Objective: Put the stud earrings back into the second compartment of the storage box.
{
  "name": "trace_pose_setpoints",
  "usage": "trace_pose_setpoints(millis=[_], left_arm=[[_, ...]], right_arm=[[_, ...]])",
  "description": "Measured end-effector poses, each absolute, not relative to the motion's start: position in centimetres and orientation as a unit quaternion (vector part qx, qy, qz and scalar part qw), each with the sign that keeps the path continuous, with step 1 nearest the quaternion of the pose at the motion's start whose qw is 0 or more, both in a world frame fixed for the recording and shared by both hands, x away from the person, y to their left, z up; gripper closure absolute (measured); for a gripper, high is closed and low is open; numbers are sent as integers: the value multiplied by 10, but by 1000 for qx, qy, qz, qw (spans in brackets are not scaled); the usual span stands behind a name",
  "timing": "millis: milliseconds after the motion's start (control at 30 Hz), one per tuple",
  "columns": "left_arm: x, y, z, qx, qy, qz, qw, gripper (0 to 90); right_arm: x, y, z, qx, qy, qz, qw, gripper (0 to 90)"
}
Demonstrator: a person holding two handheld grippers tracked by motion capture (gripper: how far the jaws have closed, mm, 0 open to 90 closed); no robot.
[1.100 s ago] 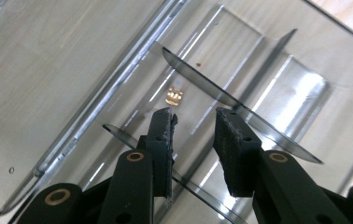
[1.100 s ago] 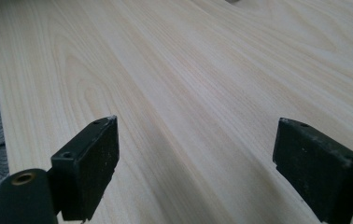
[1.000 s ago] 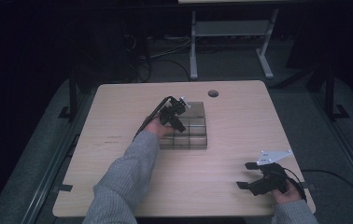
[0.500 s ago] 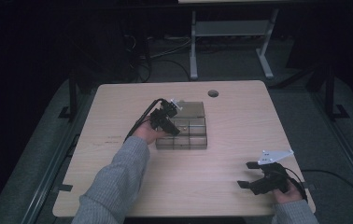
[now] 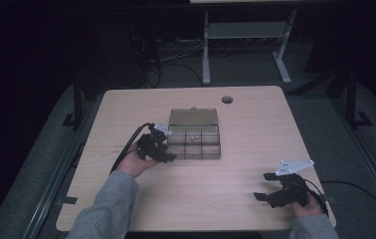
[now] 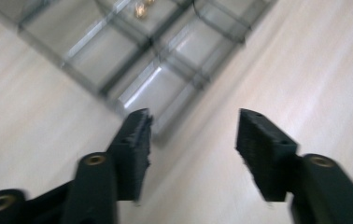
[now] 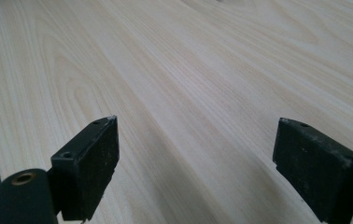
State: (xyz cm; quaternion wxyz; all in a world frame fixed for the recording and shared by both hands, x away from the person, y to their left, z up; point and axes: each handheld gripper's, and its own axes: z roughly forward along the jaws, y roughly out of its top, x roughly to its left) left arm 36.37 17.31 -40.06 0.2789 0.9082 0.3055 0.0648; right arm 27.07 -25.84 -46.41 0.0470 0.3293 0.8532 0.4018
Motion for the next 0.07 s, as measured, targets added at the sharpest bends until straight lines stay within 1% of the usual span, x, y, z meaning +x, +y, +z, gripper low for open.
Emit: trace_pose_setpoints(millis=[33,67], left_arm=[[356,179,-402,905,308,70,285,407],[346,187,-406,900,311,71,296,405]], right_arm=[[270,-259,-464,329,854,401,47,145],[270,-258,-464,328,854,401,47,145]])
